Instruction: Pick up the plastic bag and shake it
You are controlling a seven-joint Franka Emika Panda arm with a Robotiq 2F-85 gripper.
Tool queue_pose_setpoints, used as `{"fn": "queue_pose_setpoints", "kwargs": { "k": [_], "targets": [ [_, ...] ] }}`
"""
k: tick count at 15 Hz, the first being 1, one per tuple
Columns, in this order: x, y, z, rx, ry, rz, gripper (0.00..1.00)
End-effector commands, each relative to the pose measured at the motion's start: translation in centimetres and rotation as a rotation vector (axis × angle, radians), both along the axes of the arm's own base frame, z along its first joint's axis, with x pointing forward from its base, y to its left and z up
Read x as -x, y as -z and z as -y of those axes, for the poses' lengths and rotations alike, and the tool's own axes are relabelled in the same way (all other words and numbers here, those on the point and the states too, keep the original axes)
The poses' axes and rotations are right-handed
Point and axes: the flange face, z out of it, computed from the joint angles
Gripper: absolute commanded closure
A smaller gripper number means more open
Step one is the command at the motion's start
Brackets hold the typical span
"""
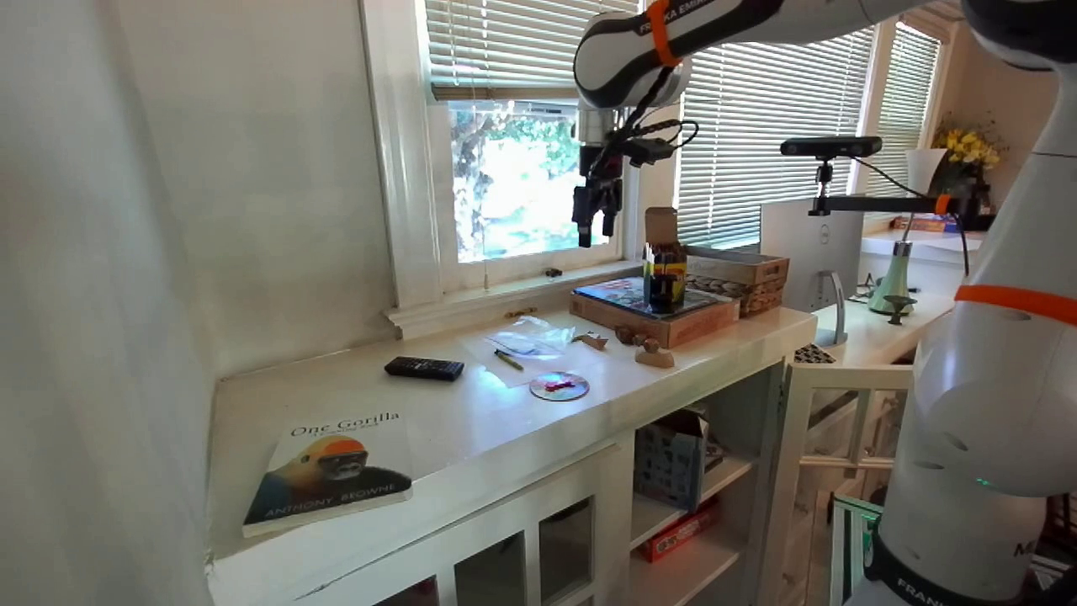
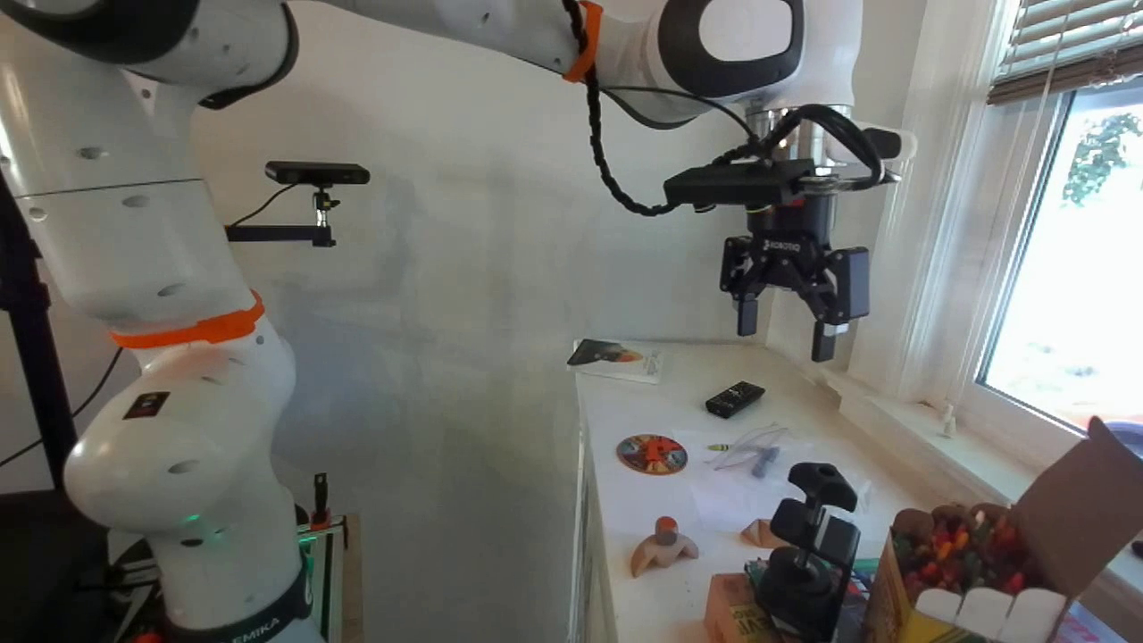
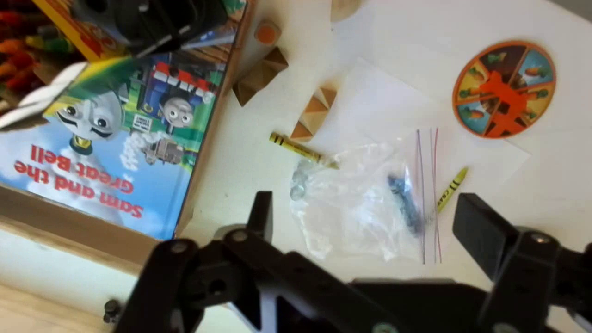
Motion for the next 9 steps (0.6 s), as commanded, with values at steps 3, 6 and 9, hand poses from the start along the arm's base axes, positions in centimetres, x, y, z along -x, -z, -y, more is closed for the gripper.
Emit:
{"fn": "queue_pose_setpoints", "kwargs": {
  "k": [3, 6, 9],
  "targets": [
    [-3.1, 0.2, 0.9, -0.043, 0.002, 0.042, 0.0],
    [-3.6, 0.6, 1.1, -0.042, 0.0, 0.038, 0.0],
    [-3.5, 0.2, 1.0, -0.041, -0.002, 0.044, 0.0]
  ]
}}
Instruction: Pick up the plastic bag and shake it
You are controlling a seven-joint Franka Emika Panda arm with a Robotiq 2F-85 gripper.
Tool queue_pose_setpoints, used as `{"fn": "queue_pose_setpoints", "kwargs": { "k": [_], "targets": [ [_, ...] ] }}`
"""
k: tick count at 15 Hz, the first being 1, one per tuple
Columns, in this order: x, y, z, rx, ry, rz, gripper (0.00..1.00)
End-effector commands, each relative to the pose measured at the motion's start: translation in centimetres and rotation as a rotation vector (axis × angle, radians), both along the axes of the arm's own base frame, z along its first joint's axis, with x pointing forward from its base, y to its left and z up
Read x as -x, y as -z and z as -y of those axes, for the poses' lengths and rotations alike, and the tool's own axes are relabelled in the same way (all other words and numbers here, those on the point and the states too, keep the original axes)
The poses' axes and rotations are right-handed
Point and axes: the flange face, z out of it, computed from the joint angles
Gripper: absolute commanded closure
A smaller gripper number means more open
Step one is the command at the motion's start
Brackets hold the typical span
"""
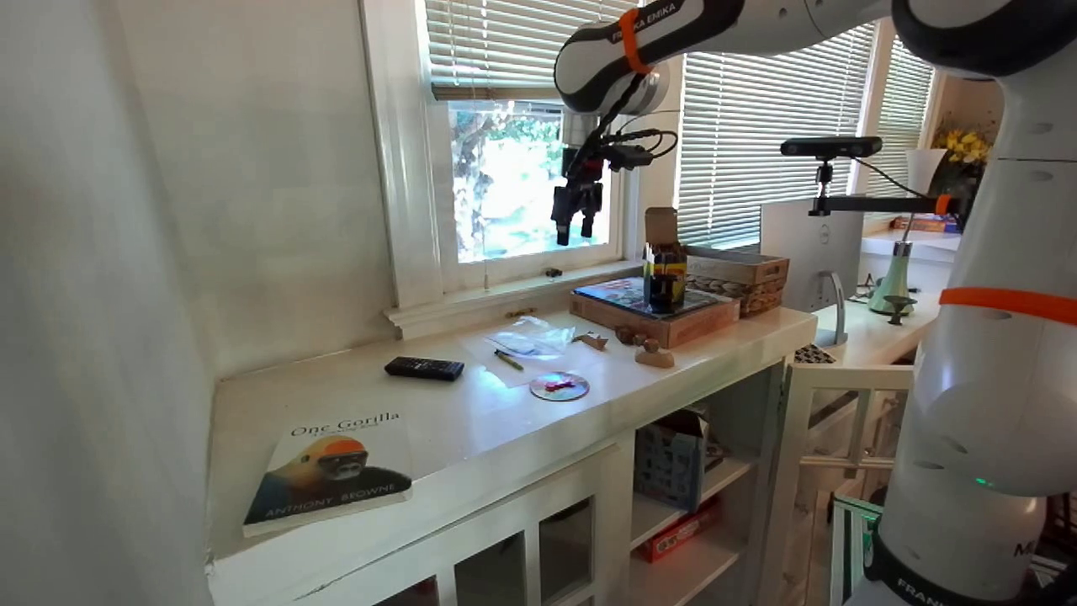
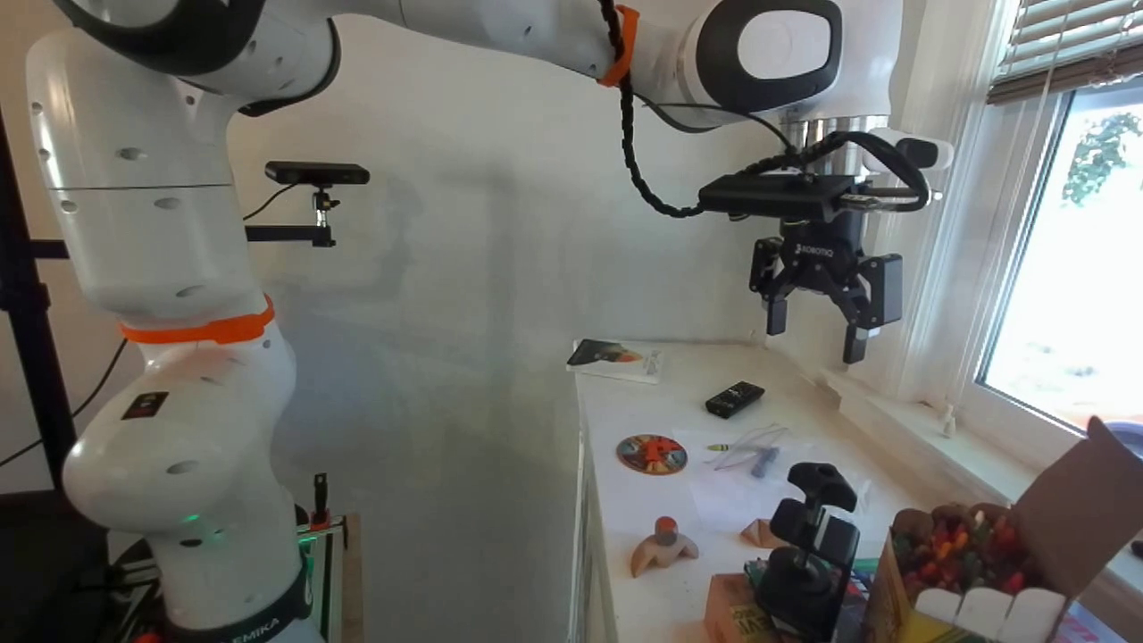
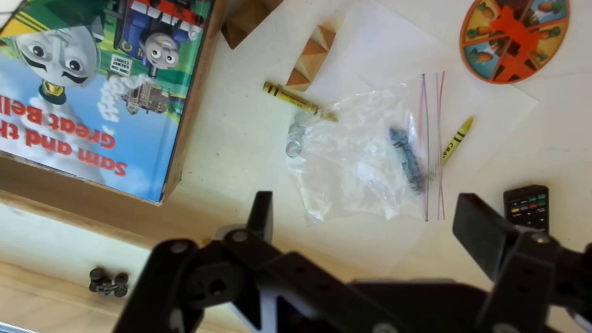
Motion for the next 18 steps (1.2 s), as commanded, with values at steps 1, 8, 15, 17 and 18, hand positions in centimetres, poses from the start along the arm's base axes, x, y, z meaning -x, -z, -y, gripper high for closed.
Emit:
{"fn": "queue_pose_setpoints", "kwargs": {
  "k": [1, 8, 15, 17, 18],
  "targets": [
    [0.0, -0.1, 0.0, 0.0, 0.0, -0.001, 0.0],
    [-3.7, 3.7, 1.7, -0.11, 0.034, 0.044, 0.0],
    [-5.4, 9.2, 5.4, -0.21, 0.069, 0.125, 0.0],
    [-5.7, 10.8, 6.6, -0.185, 0.052, 0.11, 0.18],
    [-5.9, 11.7, 7.1, -0.174, 0.036, 0.096, 0.3]
  ]
}}
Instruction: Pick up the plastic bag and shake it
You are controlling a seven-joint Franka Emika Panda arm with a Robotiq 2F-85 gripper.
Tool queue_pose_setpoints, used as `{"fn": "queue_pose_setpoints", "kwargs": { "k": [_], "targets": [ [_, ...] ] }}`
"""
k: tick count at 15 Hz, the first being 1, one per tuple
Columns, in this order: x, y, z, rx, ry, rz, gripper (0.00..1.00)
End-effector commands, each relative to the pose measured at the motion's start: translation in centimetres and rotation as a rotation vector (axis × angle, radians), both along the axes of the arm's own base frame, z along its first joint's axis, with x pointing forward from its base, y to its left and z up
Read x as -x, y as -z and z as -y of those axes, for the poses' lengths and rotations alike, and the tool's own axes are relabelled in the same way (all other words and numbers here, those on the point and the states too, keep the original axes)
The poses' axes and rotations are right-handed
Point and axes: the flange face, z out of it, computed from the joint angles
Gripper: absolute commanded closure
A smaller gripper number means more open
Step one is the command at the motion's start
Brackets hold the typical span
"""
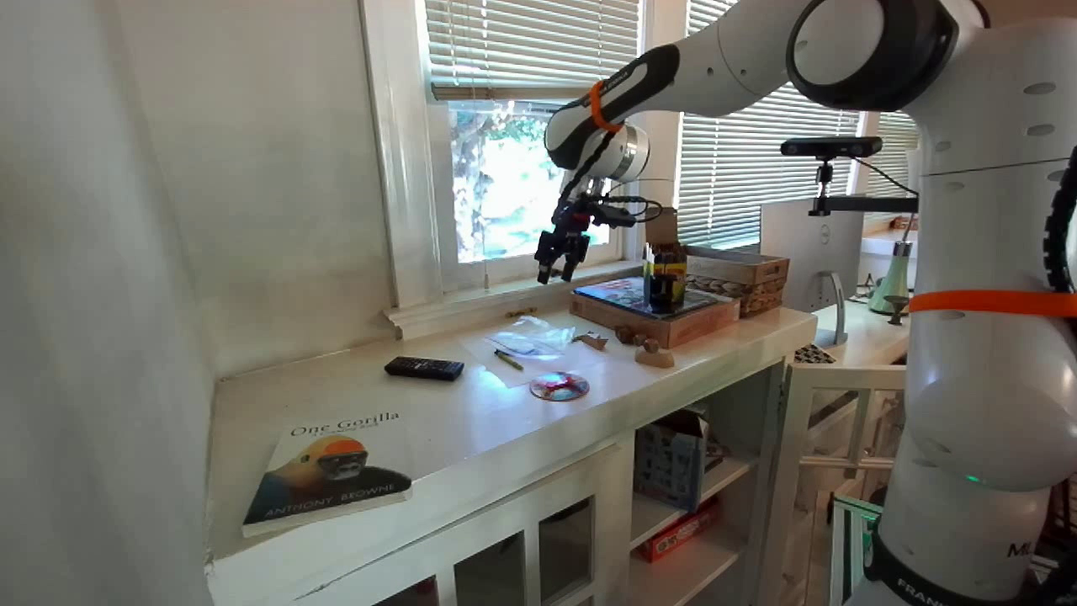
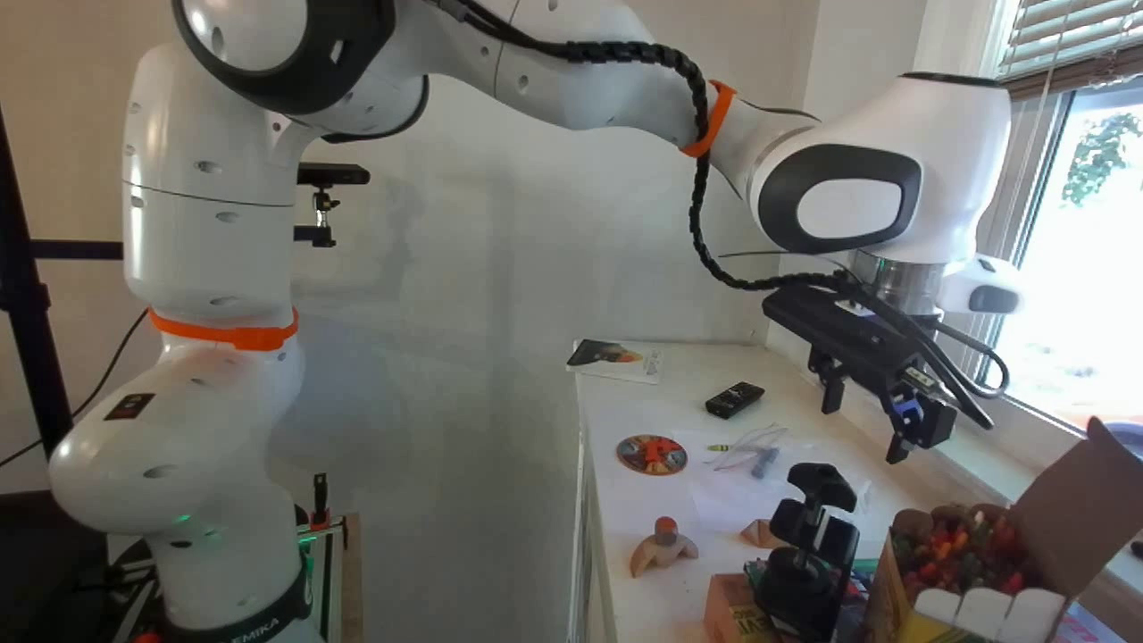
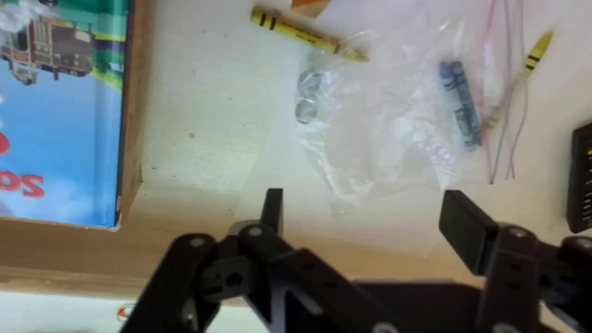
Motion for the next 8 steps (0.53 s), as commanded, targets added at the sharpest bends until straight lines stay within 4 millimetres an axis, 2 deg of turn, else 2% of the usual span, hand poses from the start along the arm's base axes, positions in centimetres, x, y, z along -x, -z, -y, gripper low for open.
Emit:
{"fn": "queue_pose_setpoints", "kwargs": {
  "k": [1, 2, 3, 4, 6, 8],
  "targets": [
    [-0.9, 2.6, 1.8, 0.013, -0.044, -0.011, 0.36],
    [-1.0, 3.4, 2.0, 0.015, -0.065, -0.026, 0.36],
    [-1.0, 3.9, 2.1, 0.014, -0.079, -0.036, 0.42],
    [-1.2, 4.6, 1.9, 0.014, -0.098, -0.042, 0.38],
    [-1.8, 5.4, 1.5, 0.023, -0.116, -0.038, 0.39],
    [-2.4, 5.8, 1.1, 0.028, -0.127, -0.031, 0.34]
  ]
}}
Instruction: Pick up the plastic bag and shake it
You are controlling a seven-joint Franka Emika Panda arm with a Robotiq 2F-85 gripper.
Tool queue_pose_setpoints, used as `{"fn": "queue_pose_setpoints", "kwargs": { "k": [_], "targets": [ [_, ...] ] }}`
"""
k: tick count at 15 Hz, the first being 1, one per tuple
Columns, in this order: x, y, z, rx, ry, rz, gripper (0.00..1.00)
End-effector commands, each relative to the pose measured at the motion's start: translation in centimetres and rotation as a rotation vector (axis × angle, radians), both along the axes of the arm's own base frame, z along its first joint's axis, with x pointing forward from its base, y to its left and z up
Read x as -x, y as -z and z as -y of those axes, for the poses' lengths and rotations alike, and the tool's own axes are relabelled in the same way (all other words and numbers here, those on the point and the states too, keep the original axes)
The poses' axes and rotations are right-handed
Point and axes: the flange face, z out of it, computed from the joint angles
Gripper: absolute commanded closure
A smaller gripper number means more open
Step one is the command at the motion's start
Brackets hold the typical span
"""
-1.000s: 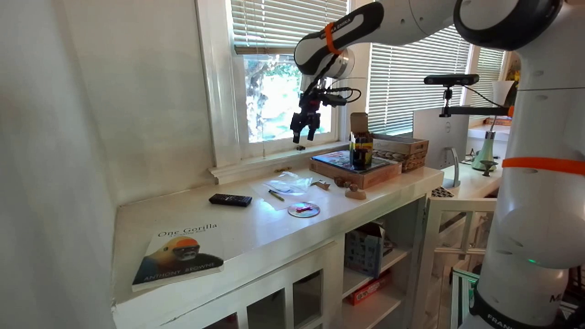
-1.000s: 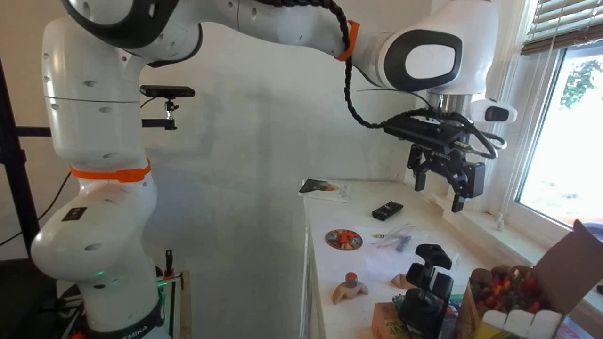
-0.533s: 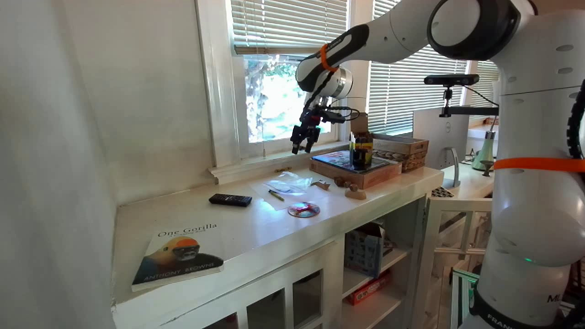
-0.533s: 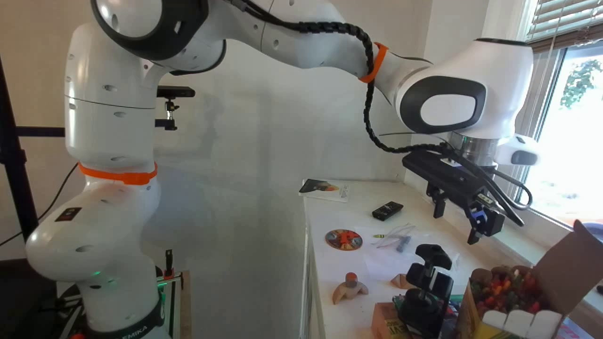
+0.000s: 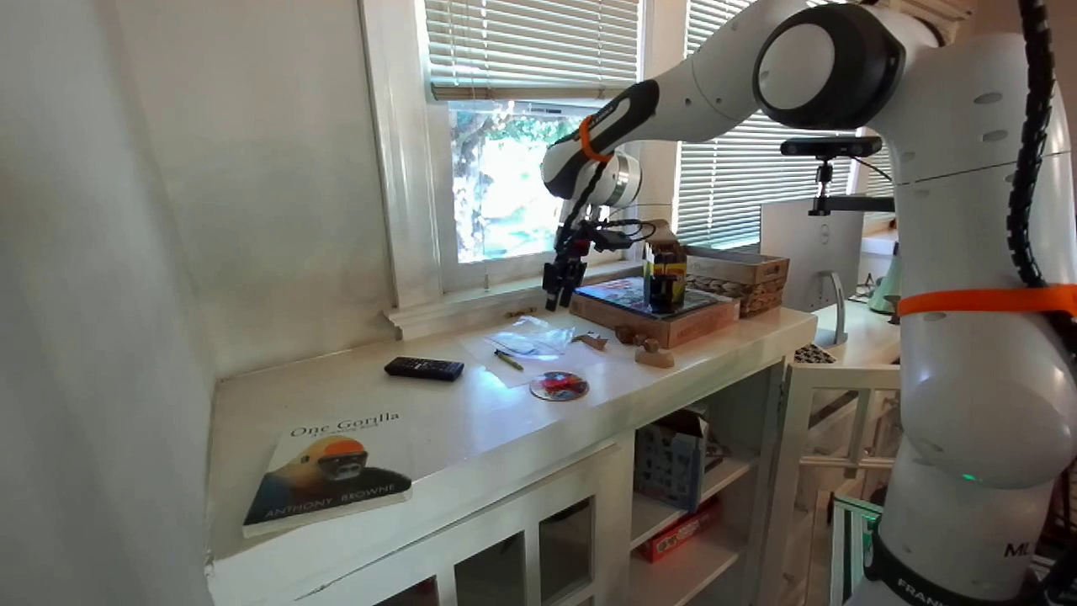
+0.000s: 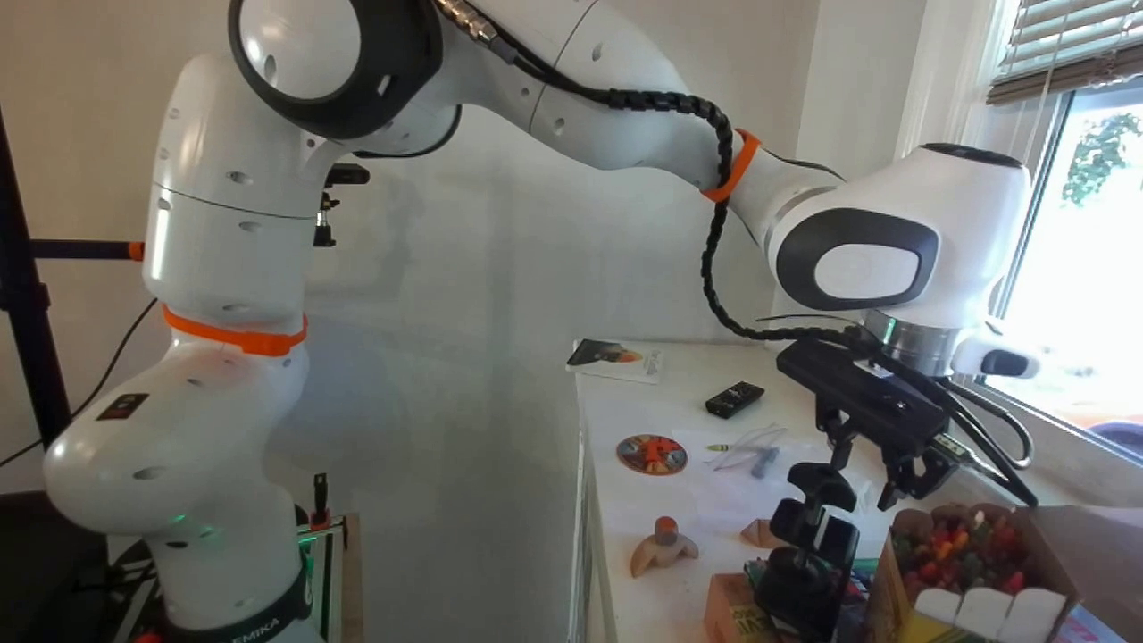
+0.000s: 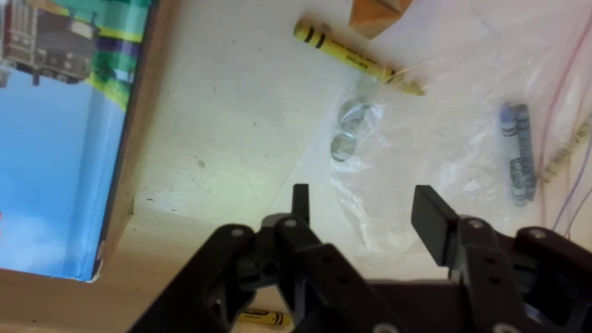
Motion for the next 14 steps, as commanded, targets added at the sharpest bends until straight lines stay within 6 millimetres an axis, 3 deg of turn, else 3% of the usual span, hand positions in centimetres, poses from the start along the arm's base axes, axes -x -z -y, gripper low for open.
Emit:
{"fn": "queue_pose_setpoints", "kwargs": {
  "k": [1, 7, 9, 10, 13, 14],
  "targets": [
    [-1.4, 0.8, -0.4, 0.015, -0.035, 0.021, 0.36],
    [-2.3, 0.8, -1.2, 0.037, -0.077, 0.031, 0.34],
    [-1.8, 0.4, -1.6, 0.021, -0.061, 0.027, 0.09],
    [-1.9, 0.4, -1.6, 0.021, -0.063, 0.027, 0.31],
    [-1.9, 0.3, -1.7, 0.021, -0.064, 0.028, 0.09],
    [-1.9, 0.3, -1.7, 0.021, -0.064, 0.028, 0.09]
  ]
}}
